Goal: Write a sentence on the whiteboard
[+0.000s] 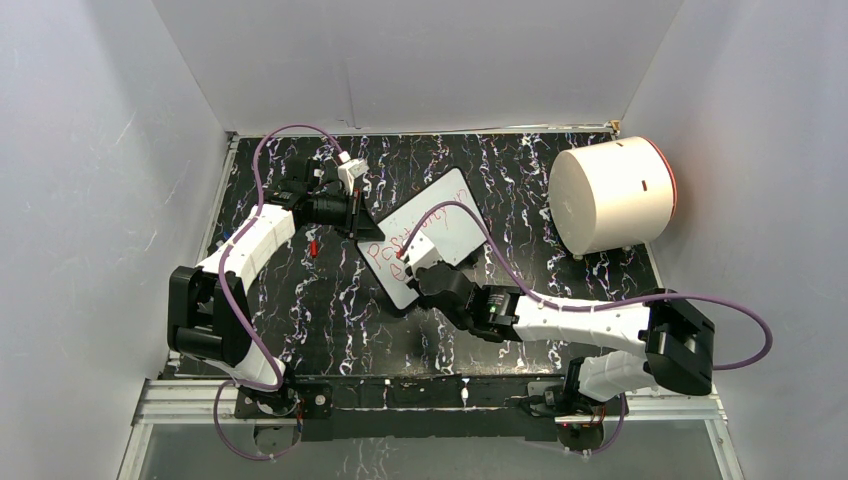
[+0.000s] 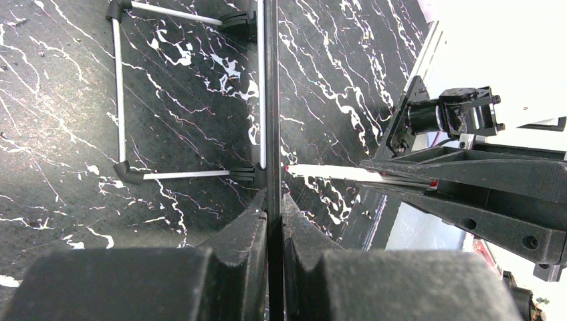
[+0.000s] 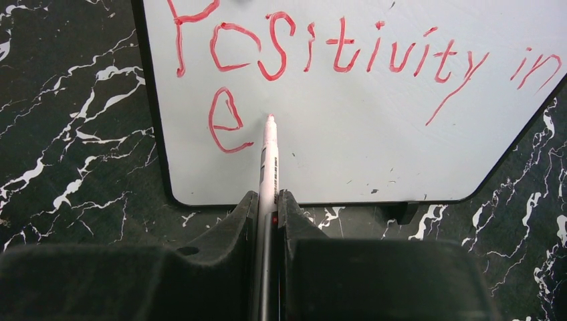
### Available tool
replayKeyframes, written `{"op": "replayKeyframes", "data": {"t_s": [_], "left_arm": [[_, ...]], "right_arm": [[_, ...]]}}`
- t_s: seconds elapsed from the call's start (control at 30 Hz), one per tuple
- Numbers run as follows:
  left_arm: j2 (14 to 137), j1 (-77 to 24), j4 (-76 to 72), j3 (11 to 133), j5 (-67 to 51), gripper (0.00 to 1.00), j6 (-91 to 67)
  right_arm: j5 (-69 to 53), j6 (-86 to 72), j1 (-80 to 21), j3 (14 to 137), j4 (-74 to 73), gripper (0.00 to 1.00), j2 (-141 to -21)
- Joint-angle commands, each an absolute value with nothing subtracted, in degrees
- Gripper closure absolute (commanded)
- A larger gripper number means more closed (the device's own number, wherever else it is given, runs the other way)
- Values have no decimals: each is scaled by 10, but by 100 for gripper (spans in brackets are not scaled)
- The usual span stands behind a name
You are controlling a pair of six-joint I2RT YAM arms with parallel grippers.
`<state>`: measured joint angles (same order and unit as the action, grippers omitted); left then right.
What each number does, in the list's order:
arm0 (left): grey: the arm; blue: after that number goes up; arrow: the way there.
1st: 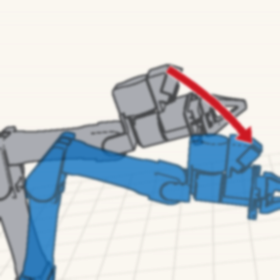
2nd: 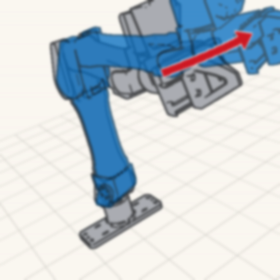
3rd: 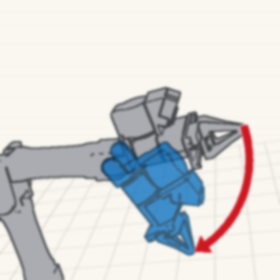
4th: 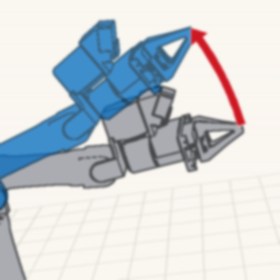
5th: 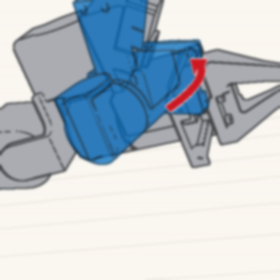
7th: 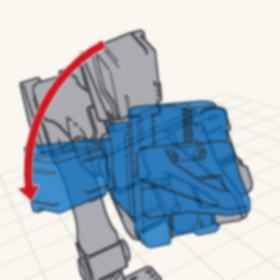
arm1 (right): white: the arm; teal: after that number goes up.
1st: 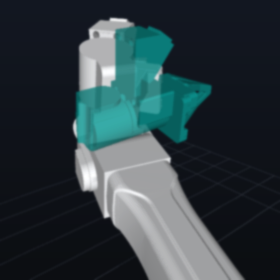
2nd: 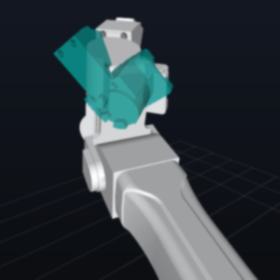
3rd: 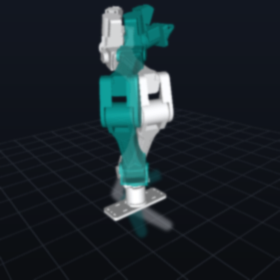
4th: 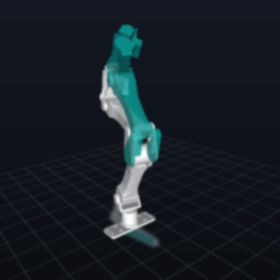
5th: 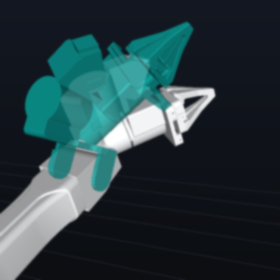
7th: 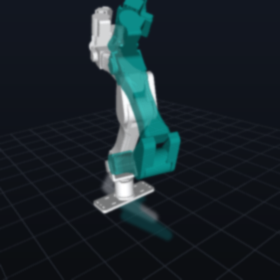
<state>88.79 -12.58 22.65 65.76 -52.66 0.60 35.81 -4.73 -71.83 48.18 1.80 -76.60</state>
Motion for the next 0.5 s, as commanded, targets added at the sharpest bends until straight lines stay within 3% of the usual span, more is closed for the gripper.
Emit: {"op": "replayKeyframes", "data": {"t_s": [0.0,0.47], "left_arm": [[909,-130,266,654,-497,100,14],[908,-130,266,654,-500,100,12]], "right_arm": [[353,-34,-714,498,65,100,-770],[342,-27,-711,510,84,100,-786]]}}
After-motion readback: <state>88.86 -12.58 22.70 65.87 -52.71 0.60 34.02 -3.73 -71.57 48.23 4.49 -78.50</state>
